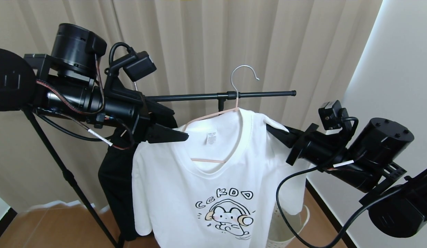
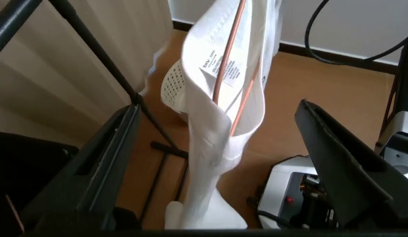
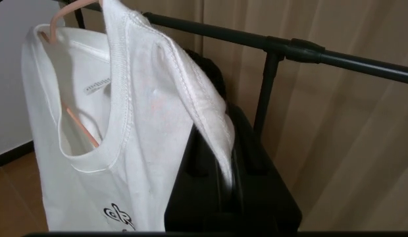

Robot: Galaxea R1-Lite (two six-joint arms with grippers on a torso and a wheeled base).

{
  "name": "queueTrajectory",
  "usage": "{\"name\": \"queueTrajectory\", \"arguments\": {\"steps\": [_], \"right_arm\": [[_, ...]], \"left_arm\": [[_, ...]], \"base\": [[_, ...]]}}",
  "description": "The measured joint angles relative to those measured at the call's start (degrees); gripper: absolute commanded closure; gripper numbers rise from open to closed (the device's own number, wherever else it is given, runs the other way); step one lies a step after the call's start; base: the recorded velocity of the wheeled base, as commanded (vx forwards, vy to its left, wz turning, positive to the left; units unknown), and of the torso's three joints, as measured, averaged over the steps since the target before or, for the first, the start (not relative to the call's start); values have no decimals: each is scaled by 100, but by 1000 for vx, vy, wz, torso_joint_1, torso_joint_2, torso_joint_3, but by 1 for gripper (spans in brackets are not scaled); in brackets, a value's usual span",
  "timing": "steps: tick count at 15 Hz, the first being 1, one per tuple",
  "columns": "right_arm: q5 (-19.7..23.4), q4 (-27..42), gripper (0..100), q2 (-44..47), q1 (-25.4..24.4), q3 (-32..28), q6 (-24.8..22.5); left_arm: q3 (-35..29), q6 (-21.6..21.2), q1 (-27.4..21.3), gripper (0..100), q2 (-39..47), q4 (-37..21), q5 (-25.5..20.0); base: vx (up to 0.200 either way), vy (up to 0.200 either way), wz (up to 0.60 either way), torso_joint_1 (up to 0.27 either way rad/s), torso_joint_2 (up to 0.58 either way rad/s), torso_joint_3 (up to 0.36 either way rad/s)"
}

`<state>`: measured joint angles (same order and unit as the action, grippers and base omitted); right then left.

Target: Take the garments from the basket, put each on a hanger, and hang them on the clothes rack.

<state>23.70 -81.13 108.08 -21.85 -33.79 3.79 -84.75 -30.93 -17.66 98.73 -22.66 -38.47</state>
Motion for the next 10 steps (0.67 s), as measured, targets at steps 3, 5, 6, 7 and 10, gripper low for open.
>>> {"name": "queueTrajectory", "arguments": {"steps": [3,5,6,7,10], "right_arm": [[2,-77,100,-15,-61,44,-5],[2,-249,100,-21,-76,91,-12],[2,-251,100,-23,-84,102,-12],[2,-249,100,-23,-87,105,-12],[0,-249,100,-28,-102,107,-12]], "left_arm": [[41,-16,20,0,143,11,-34],[35,-98,11,0,223,17,-37],[41,-202,0,0,256,17,-39],[57,-268,-6,0,282,11,-39],[63,-290,-74,0,350,15,-34]], "base": [[0,0,0,0,0,0],[0,0,0,0,0,0],[0,0,0,0,0,0],[0,0,0,0,0,0],[0,0,0,0,0,0]]}}
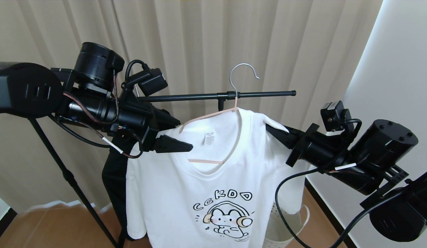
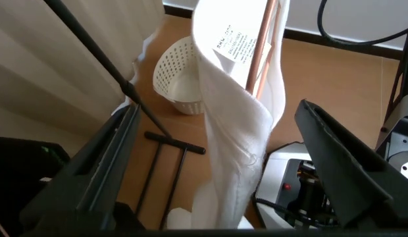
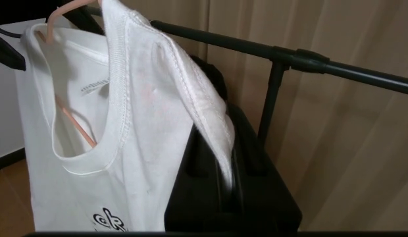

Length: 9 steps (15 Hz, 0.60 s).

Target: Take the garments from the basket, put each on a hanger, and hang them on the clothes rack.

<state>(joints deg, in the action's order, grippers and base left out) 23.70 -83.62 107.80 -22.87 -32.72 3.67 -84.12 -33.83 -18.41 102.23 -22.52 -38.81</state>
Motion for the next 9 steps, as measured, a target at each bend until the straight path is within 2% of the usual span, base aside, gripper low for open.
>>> {"name": "queueTrajectory", "arguments": {"steps": [9], "right_arm": [[-9,18,100,-2,-34,-62,-1]], "left_arm": [[-4,0,-177,0,127,21,15]], "base": [[0,0,0,0,0,0]]}}
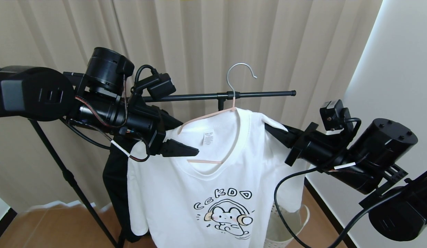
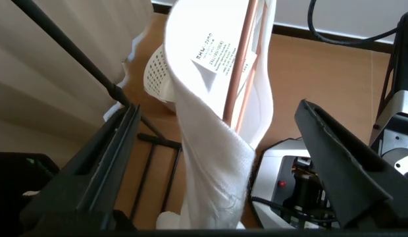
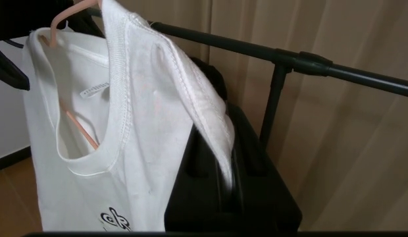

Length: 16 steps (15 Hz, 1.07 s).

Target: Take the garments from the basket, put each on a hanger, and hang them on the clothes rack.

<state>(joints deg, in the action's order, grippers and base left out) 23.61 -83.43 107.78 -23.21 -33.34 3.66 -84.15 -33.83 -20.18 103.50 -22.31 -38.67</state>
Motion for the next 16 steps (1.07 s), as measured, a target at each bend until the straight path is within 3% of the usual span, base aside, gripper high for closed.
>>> {"name": "queueTrajectory", "arguments": {"steps": [3,4,11,16], "right_arm": [[0,9,100,-9,1,-20,1],[2,9,100,-11,1,-22,1],[-18,4,100,-69,4,-4,-29],[-30,472,100,-328,-38,157,-634]], "left_arm": [[-5,6,2,0,2,0,7],[-2,9,4,100,2,0,13],[-7,20,20,100,-2,1,20],[-2,37,33,100,-44,-5,29]], "base": [[0,0,0,0,0,0],[0,0,0,0,0,0],[0,0,0,0,0,0],[0,0,0,0,0,0]]}}
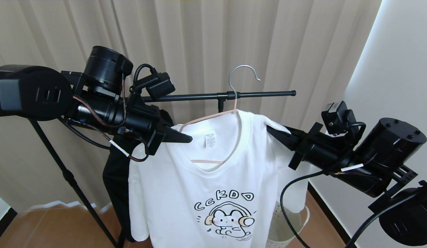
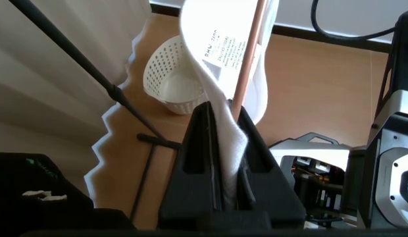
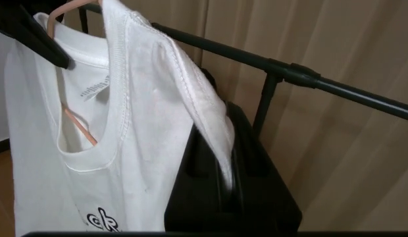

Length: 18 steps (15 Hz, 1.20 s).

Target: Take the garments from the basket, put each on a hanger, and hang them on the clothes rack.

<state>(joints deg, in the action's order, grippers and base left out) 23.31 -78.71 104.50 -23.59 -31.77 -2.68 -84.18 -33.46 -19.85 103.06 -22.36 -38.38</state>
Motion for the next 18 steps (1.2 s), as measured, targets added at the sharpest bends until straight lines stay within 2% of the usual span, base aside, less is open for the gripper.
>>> {"name": "queueTrajectory", "arguments": {"steps": [1,2,8,14,18], "right_arm": [[-10,273,100,-102,-24,16,-18],[-13,438,0,-205,-41,29,-35],[23,464,0,-406,-33,84,-35],[23,466,0,-412,236,-39,-38],[23,499,0,-315,383,-100,-180]], "left_arm": [[0,2,0,100,-4,-2,0],[0,2,1,100,-6,-2,-2],[-22,27,83,100,-83,28,12],[226,152,369,100,-325,57,-7],[758,293,533,100,-689,605,-11]], "base": [[0,0,0,0,0,0],[0,0,0,0,0,0],[0,0,0,0,0,0],[0,0,0,0,0,0],[0,0,0,0,0,0]]}}
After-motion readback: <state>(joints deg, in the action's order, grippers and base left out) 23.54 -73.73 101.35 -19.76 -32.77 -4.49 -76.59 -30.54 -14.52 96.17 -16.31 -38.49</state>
